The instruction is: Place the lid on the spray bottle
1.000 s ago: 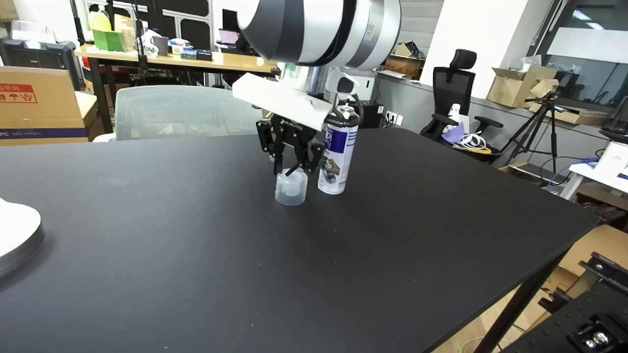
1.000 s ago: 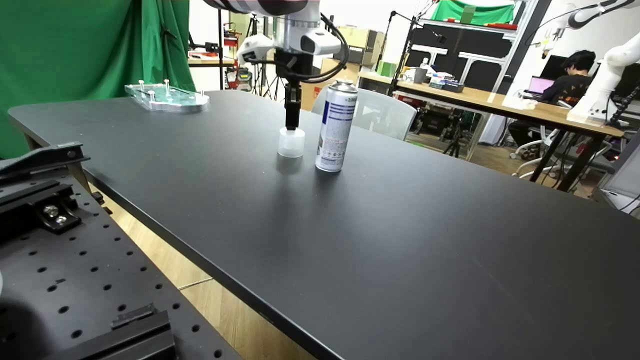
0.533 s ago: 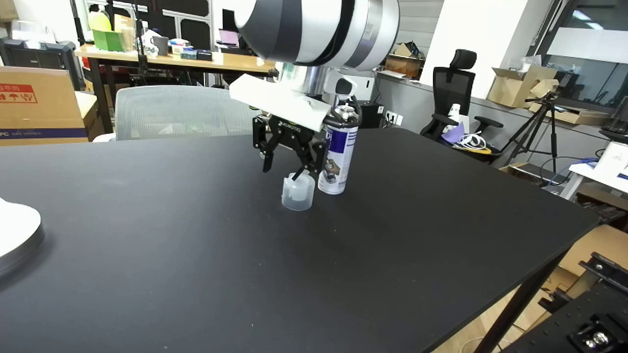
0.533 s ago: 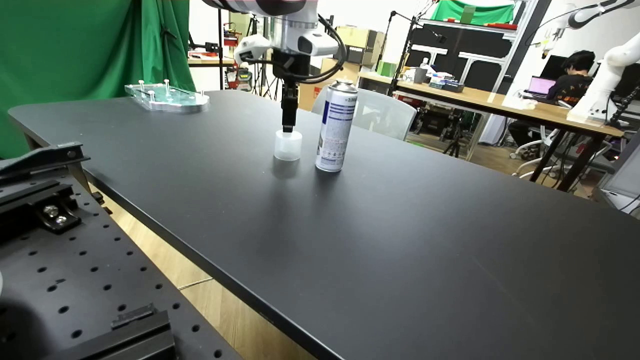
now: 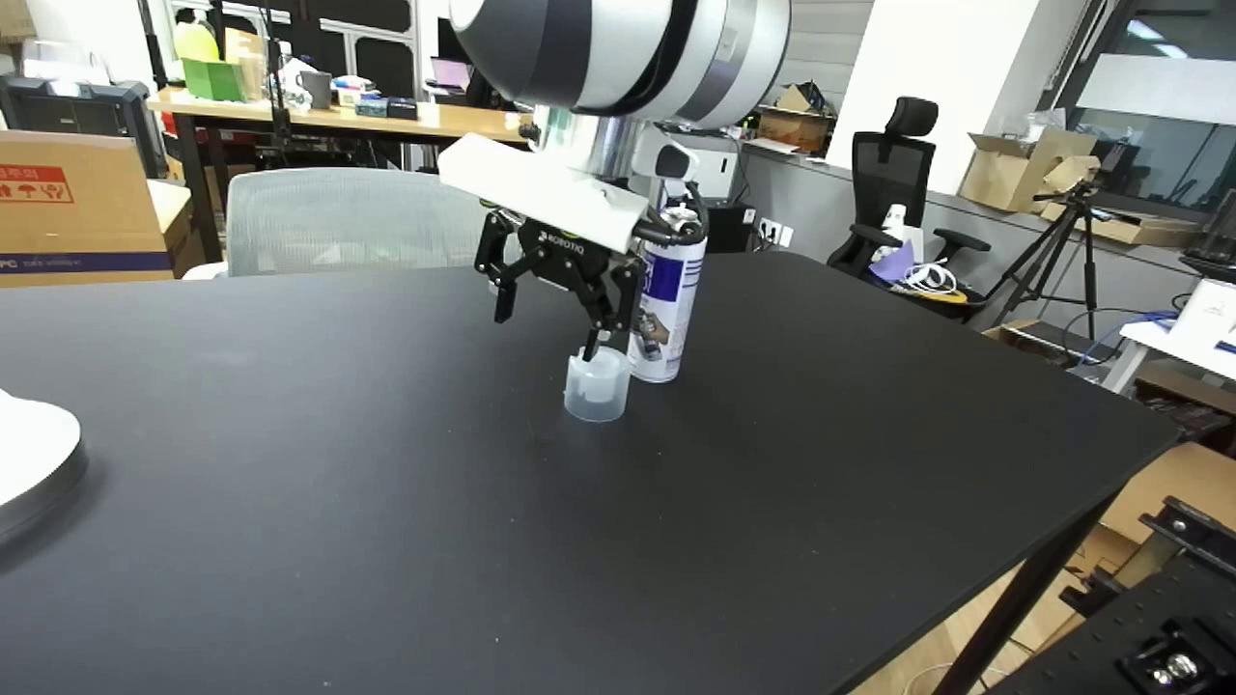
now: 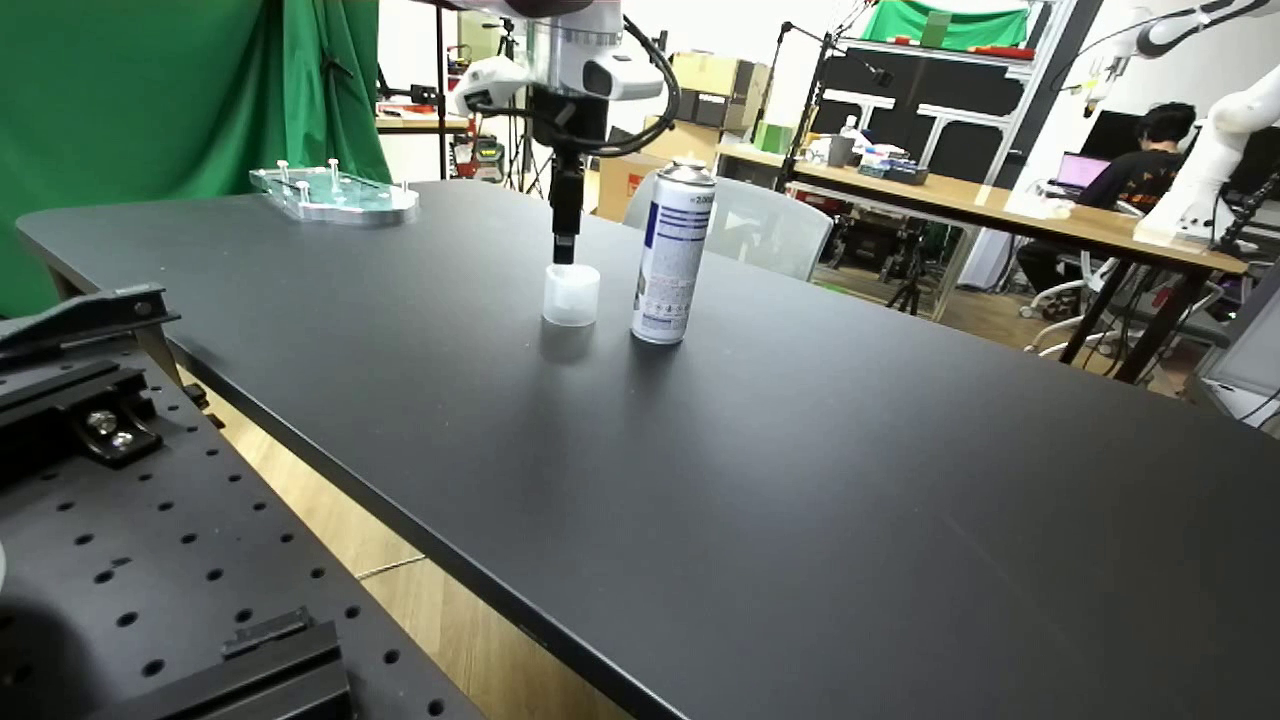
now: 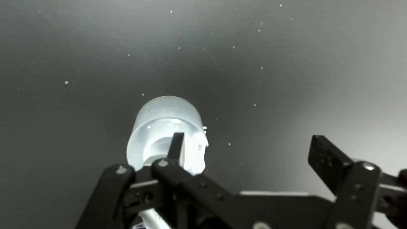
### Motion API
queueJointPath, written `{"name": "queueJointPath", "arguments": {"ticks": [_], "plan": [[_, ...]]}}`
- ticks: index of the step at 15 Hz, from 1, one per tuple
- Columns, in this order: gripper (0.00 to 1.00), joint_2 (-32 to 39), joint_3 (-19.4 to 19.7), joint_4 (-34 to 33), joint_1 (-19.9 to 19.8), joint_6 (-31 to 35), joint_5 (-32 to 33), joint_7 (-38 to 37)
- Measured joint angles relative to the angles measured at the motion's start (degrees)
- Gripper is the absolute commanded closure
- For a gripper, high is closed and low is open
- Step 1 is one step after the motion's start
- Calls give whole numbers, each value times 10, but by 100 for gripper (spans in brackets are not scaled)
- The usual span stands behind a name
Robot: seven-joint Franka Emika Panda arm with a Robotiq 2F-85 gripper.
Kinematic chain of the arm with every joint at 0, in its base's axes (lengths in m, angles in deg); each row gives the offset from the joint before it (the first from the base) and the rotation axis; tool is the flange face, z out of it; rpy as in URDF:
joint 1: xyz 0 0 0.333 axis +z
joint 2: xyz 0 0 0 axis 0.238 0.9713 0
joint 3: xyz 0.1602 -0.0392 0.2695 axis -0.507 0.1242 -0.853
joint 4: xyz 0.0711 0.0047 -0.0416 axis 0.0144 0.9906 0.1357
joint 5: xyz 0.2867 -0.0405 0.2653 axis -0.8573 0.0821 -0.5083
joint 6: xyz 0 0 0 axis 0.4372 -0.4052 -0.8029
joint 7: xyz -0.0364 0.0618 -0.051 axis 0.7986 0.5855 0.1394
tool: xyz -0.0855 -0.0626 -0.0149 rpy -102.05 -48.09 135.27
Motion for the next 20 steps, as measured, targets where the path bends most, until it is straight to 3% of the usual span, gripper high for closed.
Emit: {"name": "queueJointPath", "arguments": {"ticks": [9,20], "plan": [[0,-54,-2,86,-13,32,0,3],[0,-47,-10,81,-44,34,0,16]]}}
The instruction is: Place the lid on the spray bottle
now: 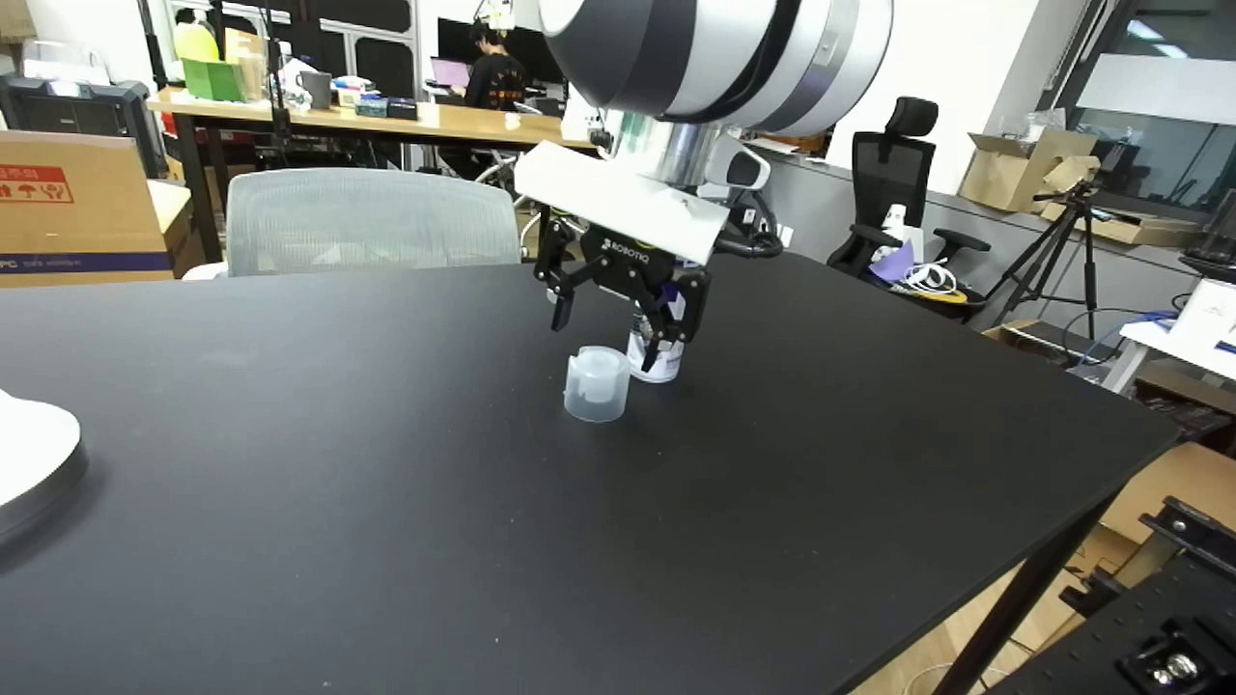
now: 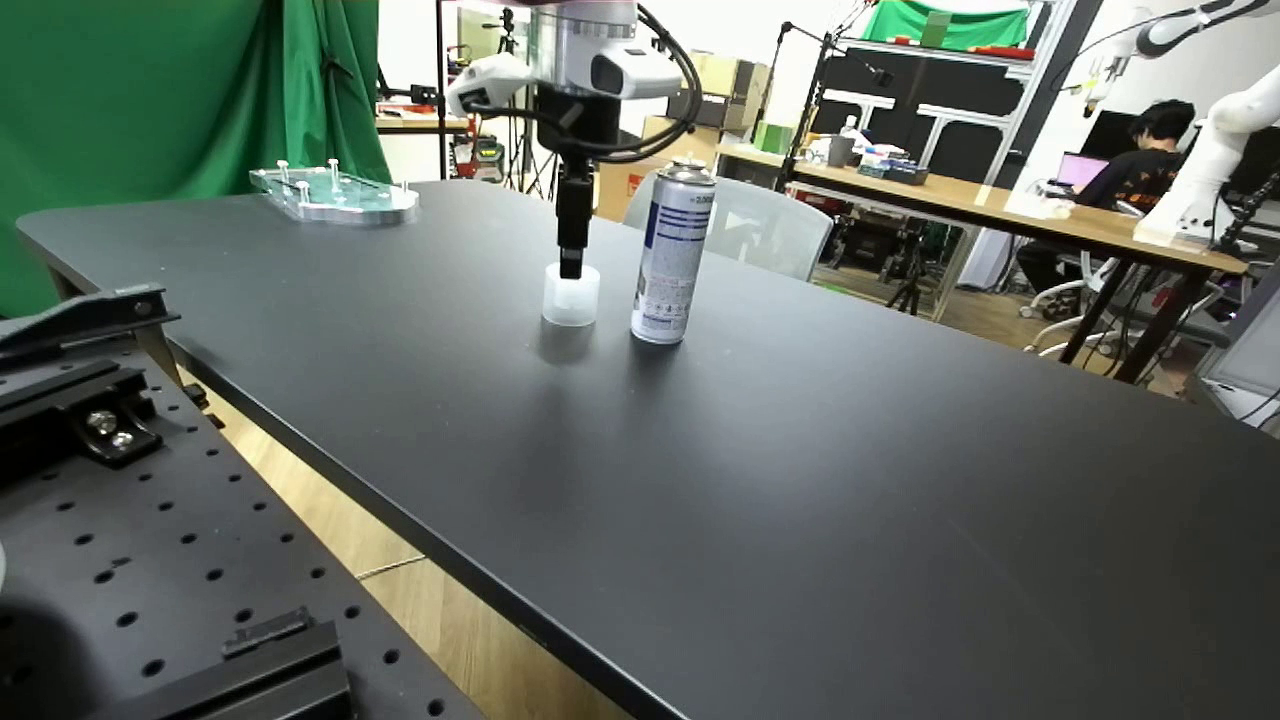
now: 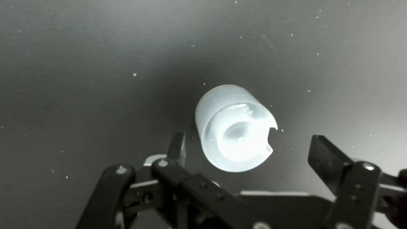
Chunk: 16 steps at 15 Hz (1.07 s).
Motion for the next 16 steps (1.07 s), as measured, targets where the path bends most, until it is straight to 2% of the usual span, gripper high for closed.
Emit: {"name": "queueJointPath", "arguments": {"ticks": [8,9,10,14,15,16], "plan": [[0,26,-5,-11,-5,0,-3,2],[25,30,-5,-15,-6,0,-3,2],[25,35,-5,-19,-7,0,-3,2],[55,49,-6,-33,-8,0,-10,8],[61,51,-7,-36,-8,0,-12,11],[62,52,-7,-38,-8,0,-13,12]]}}
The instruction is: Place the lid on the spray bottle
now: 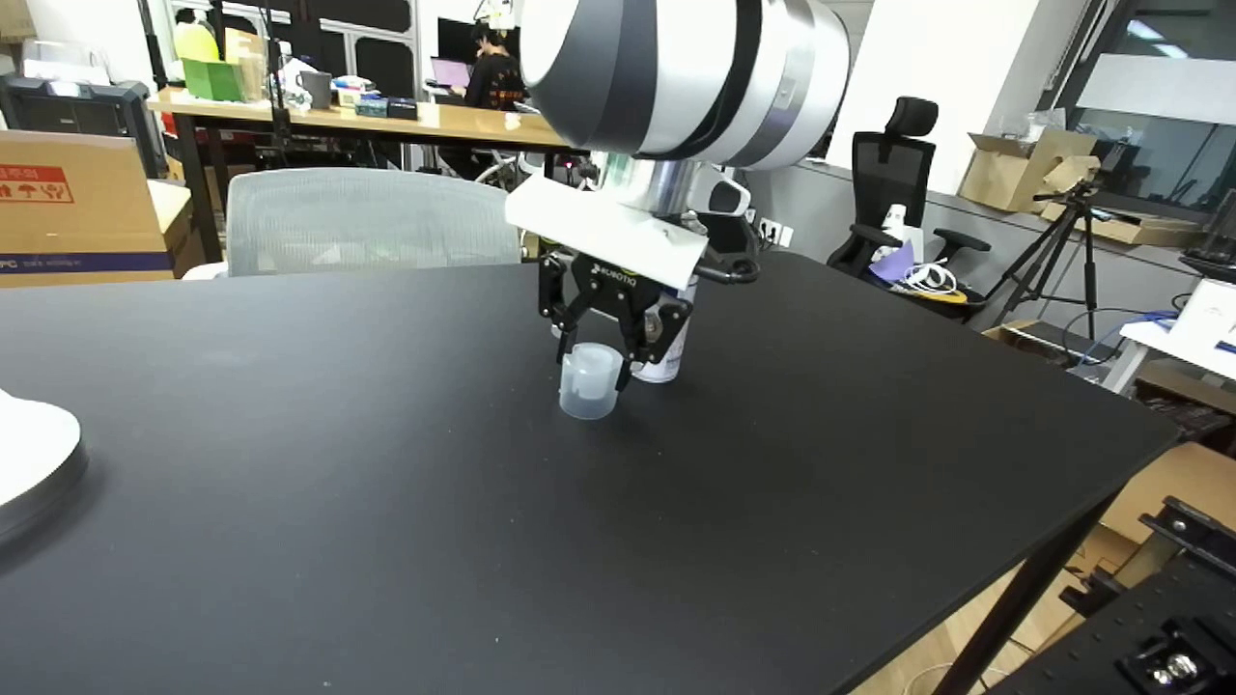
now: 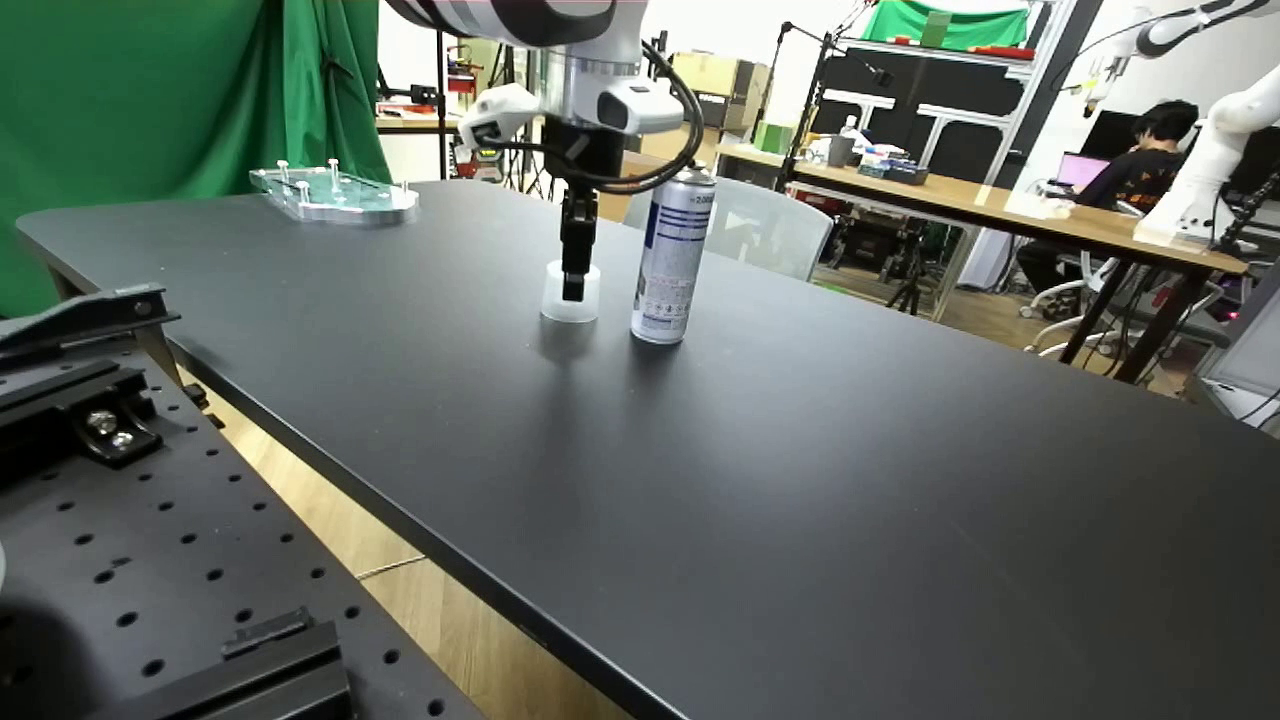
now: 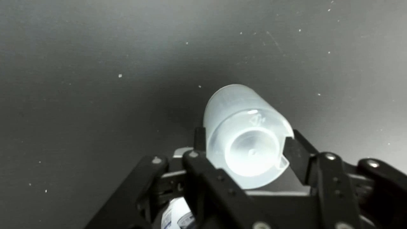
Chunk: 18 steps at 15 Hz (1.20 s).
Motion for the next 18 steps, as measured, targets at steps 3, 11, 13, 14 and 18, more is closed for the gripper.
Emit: {"name": "queueJointPath", "arguments": {"ticks": [3,11,13,14,18], "plan": [[62,-1,-2,-2,0,0,0,6],[62,-68,48,15,54,-2,47,7],[62,-100,67,20,66,-8,77,-4],[62,-117,70,22,67,-16,90,-8],[62,-180,56,24,47,-69,104,-14]]}}
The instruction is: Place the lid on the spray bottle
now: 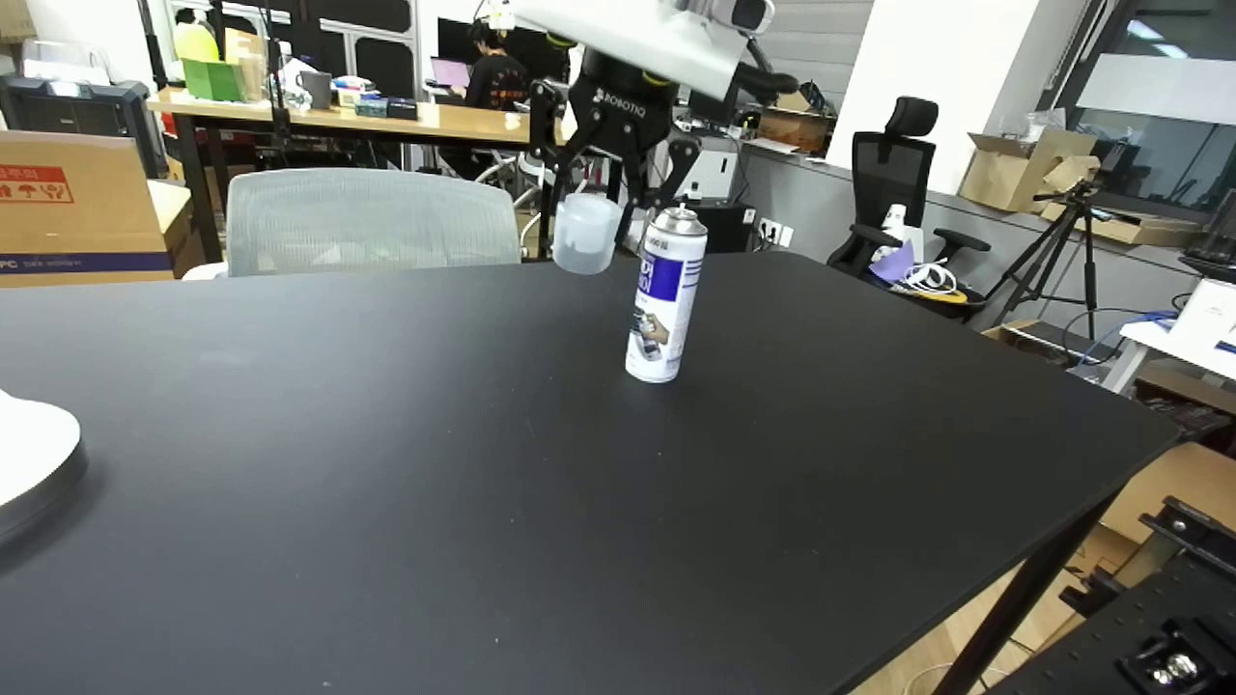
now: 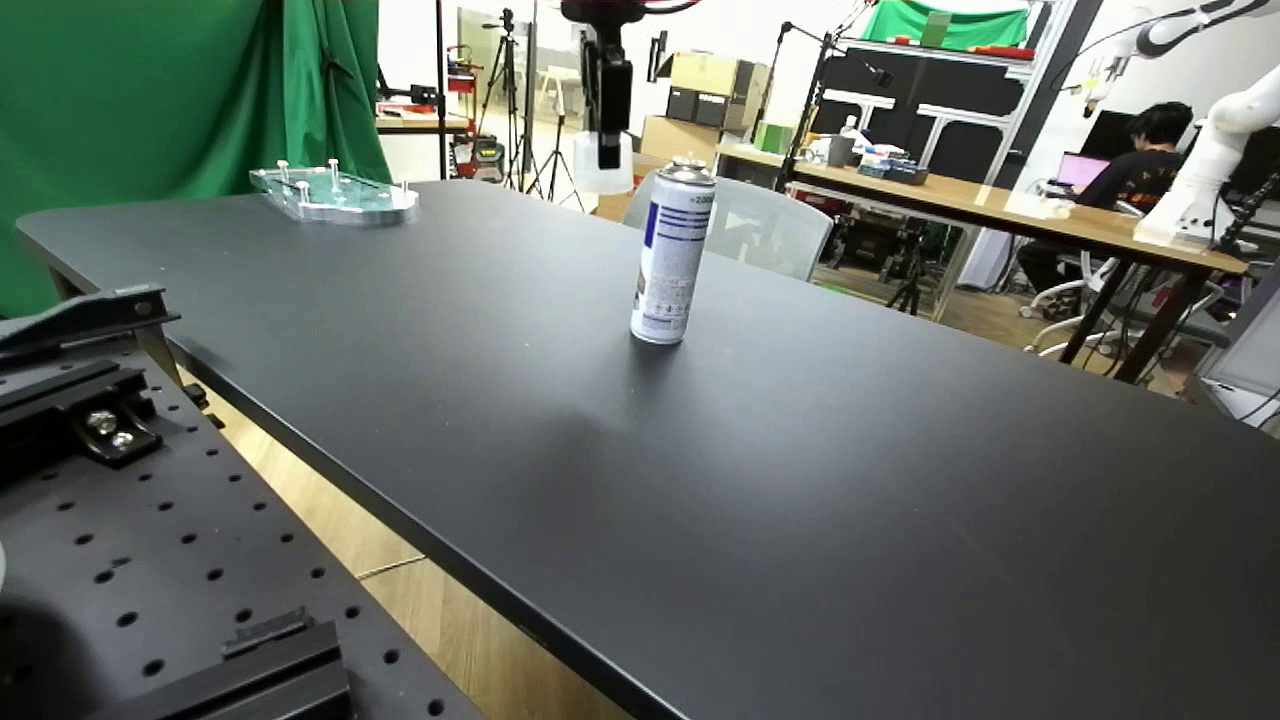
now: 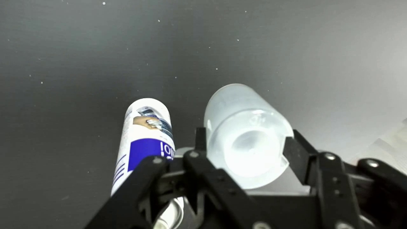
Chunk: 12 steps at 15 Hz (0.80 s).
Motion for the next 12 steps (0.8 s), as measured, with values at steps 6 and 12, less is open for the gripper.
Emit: {"name": "queueJointPath", "arguments": {"ticks": [6,12], "plan": [[62,-75,-50,0,-66,-79,-13,1],[62,-107,-57,-16,-124,-127,-53,22]]}}
